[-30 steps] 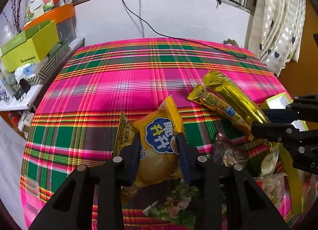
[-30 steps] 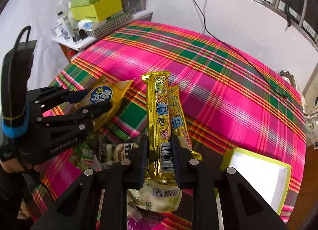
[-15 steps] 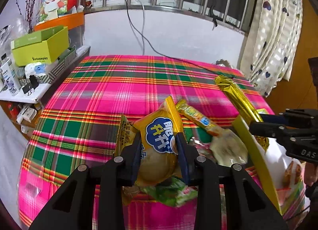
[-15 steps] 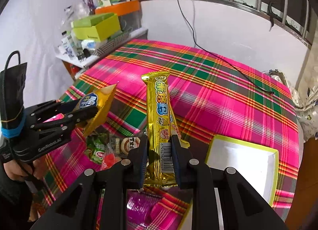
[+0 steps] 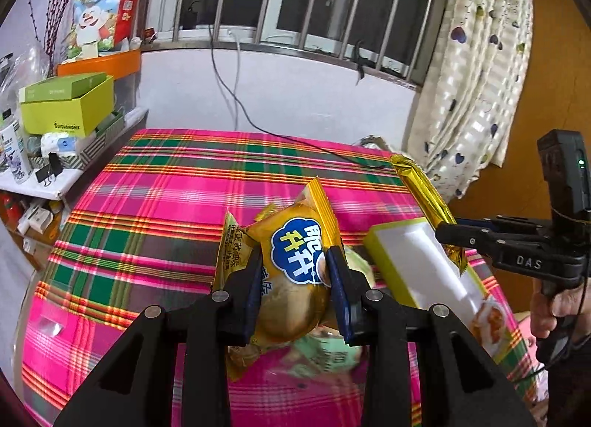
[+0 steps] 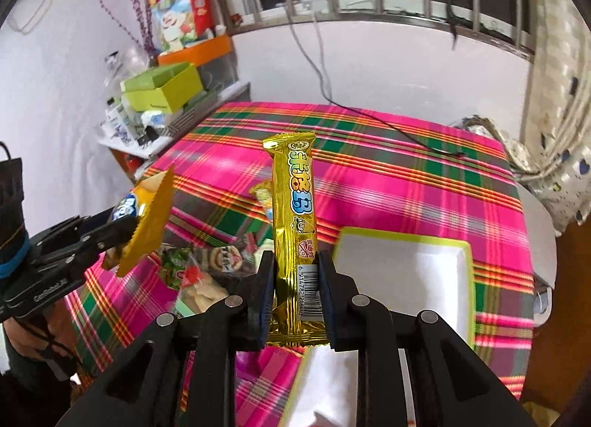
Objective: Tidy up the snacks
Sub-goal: 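Carry gold wafer sticks into box and release with right tool while left tool carries chip bag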
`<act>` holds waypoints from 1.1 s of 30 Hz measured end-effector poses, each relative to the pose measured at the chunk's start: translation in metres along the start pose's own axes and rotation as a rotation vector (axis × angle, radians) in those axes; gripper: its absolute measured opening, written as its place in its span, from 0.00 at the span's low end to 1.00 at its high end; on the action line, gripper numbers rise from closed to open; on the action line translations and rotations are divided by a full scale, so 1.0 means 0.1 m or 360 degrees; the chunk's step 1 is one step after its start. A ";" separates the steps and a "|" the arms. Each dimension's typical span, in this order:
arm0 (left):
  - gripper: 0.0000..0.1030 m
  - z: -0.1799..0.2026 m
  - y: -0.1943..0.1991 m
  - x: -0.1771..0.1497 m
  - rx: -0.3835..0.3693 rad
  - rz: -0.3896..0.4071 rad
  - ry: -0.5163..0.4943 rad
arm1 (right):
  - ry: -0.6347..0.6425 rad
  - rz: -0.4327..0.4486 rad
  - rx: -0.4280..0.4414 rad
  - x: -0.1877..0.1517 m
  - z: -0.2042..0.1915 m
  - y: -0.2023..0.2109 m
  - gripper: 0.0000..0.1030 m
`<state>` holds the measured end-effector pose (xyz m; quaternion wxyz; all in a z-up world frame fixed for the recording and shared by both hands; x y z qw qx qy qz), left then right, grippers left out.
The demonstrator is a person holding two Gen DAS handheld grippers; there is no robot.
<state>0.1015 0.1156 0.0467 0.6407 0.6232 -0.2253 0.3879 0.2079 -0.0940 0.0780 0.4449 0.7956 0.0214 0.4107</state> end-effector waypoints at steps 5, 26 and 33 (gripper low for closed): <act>0.34 0.11 0.05 -0.04 -0.0032 -0.0002 -0.0007 | -0.0059 0.0018 -0.0015 -0.06 0.15 0.09 0.19; 0.34 0.29 -0.06 -0.12 -0.0114 -0.0052 -0.0034 | -0.0328 -0.0317 -0.0161 -0.45 0.63 -0.61 0.20; 0.34 0.32 -0.12 -0.13 -0.0135 -0.0076 -0.0047 | -0.0362 -0.0387 -0.0063 -0.48 0.60 -0.80 0.22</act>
Point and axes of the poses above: each gripper's, at about its wrist camera, not at the fingertips, and y roughly against the way its jaws point, z to its right, x to its top, the point moved 2 cm from there along -y, roughly the way its jaws point, and after that the axes turned 7 degrees about x, right-handed, at the moved point
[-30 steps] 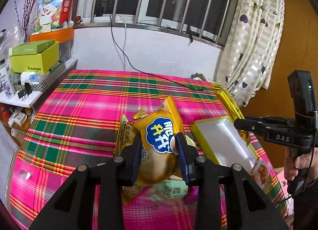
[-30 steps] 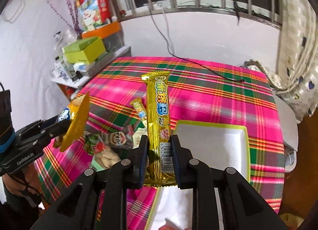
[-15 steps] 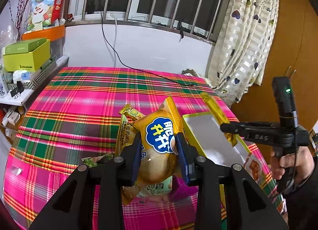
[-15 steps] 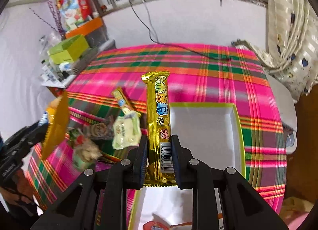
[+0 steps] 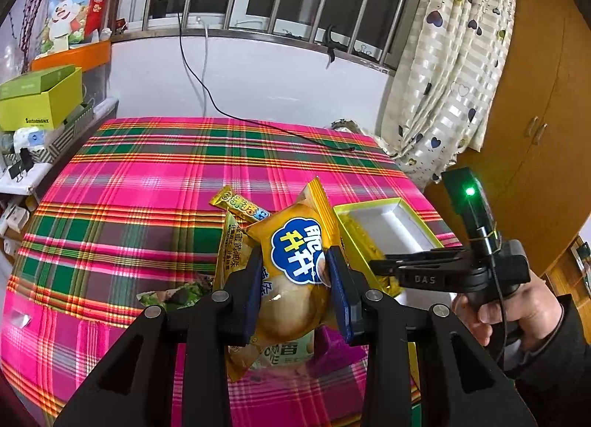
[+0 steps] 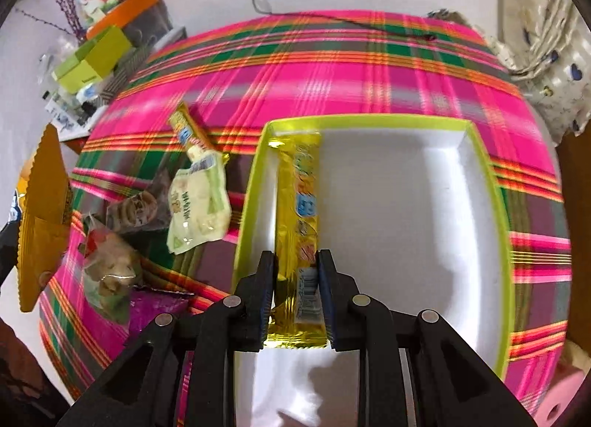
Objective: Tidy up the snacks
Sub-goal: 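Carry gold wafer sticks into box and release with right tool while left tool carries chip bag, then lower yellow chip bag into white box and open left tool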
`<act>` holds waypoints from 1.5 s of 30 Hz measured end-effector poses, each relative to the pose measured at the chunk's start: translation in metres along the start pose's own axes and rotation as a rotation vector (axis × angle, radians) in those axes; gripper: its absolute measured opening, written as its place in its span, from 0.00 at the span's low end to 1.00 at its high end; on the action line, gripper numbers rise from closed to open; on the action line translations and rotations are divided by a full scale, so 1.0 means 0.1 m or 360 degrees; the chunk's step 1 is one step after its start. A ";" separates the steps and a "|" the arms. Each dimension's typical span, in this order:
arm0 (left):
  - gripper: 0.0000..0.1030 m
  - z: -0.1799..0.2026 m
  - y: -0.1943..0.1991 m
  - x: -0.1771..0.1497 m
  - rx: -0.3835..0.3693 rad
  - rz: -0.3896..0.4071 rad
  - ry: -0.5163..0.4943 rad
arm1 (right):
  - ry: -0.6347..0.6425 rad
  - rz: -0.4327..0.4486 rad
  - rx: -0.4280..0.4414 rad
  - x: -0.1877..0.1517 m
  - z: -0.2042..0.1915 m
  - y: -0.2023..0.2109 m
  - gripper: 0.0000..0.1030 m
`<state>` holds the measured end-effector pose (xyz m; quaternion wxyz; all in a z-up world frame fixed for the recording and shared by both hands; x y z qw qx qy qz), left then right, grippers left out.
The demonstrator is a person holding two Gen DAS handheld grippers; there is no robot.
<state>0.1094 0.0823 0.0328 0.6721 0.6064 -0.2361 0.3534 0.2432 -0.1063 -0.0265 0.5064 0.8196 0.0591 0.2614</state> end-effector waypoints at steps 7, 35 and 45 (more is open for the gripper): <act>0.34 0.02 -0.04 0.00 -0.0017 -0.0020 -0.0010 | 0.0035 0.0048 0.0022 0.01 0.00 0.11 0.23; 0.34 1.27 -0.31 -0.18 -0.0221 -0.0158 -0.0410 | -0.0175 0.0466 0.0102 -0.87 0.48 1.34 0.23; 0.34 1.70 -0.63 -0.35 -0.0240 -0.0264 -0.0601 | -0.0247 0.0500 0.0096 -0.97 0.68 1.42 0.23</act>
Point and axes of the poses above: each gripper's, at about its wrist camera, not at the fingertips, and y roughly against the way its jaws point, z to its right, x to its top, the point moved 2 cm from there along -y, roughly the way its jaws point, and after that the axes turned 7 degrees about x, right-handed, at the moved point
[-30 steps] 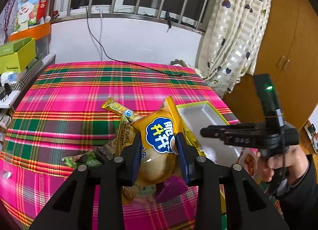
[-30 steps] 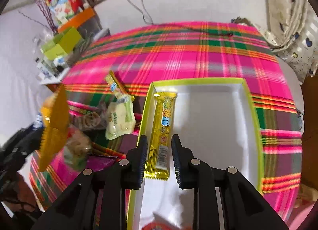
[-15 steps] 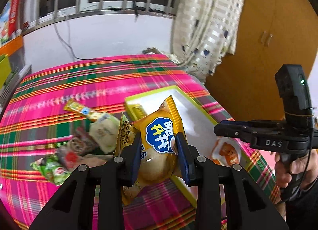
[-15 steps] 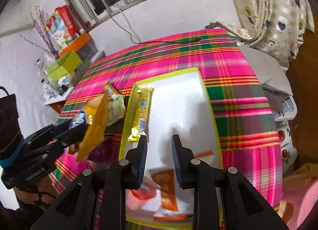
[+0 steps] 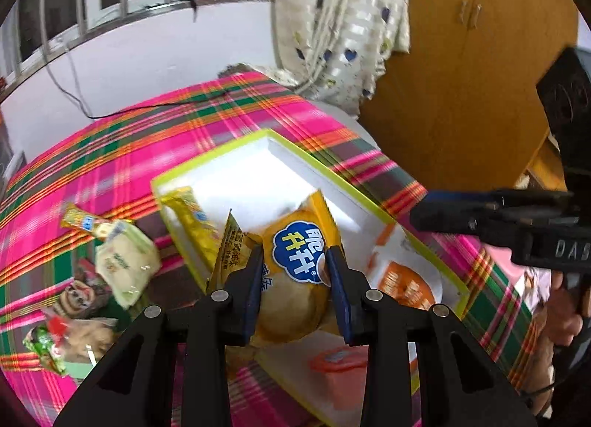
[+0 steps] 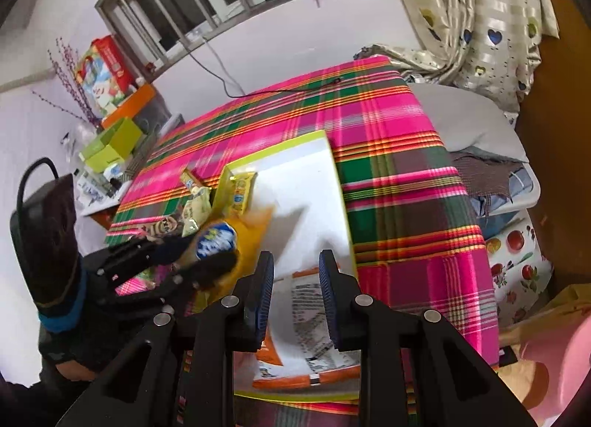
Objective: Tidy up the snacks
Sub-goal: 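Lower yellow chip bag into white box and open left tool, then withdraw both tools from the box back toward the snack pile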
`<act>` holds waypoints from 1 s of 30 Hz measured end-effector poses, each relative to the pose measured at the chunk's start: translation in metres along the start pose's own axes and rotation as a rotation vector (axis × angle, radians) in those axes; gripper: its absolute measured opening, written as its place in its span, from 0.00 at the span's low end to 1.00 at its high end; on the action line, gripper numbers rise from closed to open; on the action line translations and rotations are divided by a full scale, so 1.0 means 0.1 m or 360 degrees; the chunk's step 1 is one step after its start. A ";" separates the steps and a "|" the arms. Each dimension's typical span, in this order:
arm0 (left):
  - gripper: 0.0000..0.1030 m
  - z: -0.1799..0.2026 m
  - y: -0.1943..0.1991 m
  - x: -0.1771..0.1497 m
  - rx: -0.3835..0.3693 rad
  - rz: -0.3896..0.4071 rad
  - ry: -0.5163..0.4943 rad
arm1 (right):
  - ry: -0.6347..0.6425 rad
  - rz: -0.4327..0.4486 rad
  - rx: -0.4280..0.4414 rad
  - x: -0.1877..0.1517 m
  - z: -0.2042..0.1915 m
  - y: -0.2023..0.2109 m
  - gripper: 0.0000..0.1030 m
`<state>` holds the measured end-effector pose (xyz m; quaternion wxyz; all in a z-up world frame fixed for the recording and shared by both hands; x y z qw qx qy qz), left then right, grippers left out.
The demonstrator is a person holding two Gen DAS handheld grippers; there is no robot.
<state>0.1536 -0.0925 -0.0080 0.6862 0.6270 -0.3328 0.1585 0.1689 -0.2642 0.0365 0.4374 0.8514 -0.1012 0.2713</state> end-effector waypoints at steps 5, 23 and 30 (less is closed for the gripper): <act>0.34 0.15 -0.02 -0.13 -0.0054 -0.0087 -0.0049 | -0.0008 0.0006 0.0009 -0.01 0.03 0.02 0.23; 0.45 0.12 0.12 -0.28 -0.0228 -0.0133 0.0048 | 0.0012 0.0039 -0.0002 -0.02 -0.04 0.11 0.28; 0.45 -0.03 0.37 -0.29 -0.0259 -0.0020 0.0119 | 0.0037 0.0063 -0.0004 -0.02 -0.11 0.17 0.28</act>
Point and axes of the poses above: each gripper's, at about its wrist camera, not at the fingertips, and y roughly against the way its jaws point, z to its right, x to its top, the point moved 2 cm from there along -y, roughly the way its jaws point, and after that the axes turned 7 degrees about x, right-handed, at the moved point
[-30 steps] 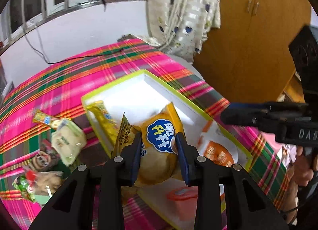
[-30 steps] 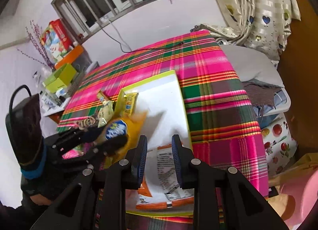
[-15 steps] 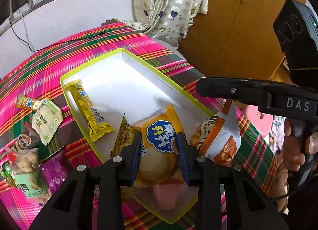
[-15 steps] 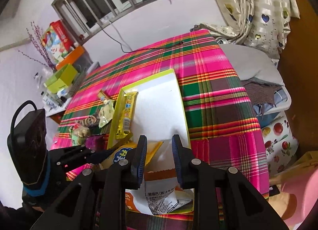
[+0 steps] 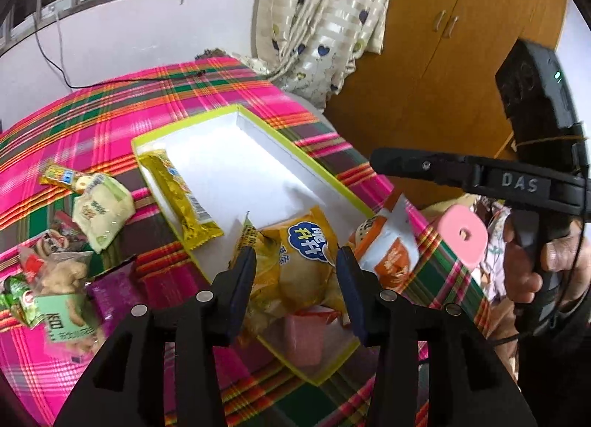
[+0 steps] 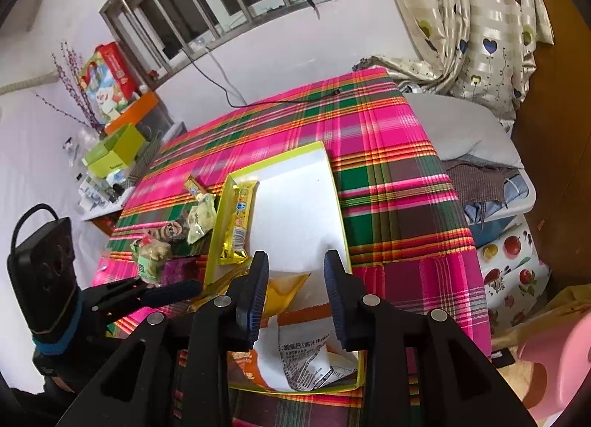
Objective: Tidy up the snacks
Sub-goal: 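Withdraw both tools from the box back toward the snack pile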
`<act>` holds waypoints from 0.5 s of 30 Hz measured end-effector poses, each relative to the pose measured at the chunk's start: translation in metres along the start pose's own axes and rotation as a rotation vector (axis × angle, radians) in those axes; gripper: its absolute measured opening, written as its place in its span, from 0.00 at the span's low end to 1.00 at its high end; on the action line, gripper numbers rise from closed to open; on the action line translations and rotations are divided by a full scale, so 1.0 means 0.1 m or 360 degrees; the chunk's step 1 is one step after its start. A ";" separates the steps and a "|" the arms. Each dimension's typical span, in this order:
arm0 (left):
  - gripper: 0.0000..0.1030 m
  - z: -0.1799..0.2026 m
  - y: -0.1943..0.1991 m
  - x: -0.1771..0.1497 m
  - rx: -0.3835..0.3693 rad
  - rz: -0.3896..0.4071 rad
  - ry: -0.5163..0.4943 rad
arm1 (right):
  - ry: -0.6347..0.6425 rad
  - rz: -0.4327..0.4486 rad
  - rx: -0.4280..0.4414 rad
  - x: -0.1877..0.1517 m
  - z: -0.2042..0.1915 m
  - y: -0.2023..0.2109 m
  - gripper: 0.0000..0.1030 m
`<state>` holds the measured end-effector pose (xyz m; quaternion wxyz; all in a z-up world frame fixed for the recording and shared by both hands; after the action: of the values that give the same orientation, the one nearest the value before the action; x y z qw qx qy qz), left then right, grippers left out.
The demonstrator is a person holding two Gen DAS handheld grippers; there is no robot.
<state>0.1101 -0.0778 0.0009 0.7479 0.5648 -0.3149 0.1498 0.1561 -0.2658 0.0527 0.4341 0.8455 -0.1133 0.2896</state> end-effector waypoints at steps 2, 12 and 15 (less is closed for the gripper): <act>0.45 -0.03 0.09 -0.01 0.0009 0.0033 0.0012 | 0.0010 0.0004 0.0002 0.00 -0.03 0.01 0.29; 0.45 -0.49 0.39 -0.20 0.0117 0.0114 0.0238 | 0.0100 0.0005 0.0044 -0.05 -0.28 0.00 0.30; 0.45 -0.64 0.46 -0.26 0.0161 0.0144 0.0295 | 0.0116 -0.0006 0.0053 -0.05 -0.33 -0.03 0.30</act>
<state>0.0833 -0.0002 0.0082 0.7369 0.5707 -0.2615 0.2507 0.1401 -0.2384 0.0626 0.4244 0.8417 -0.0911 0.3211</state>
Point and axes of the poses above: each gripper's, at about its wrist camera, not at the fingertips, and y roughly against the way its jaws point, z to its right, x to its top, the point moved 2 cm from there along -y, roughly the way its jaws point, and after that the axes turned 7 degrees about x, right-handed, at the moved point
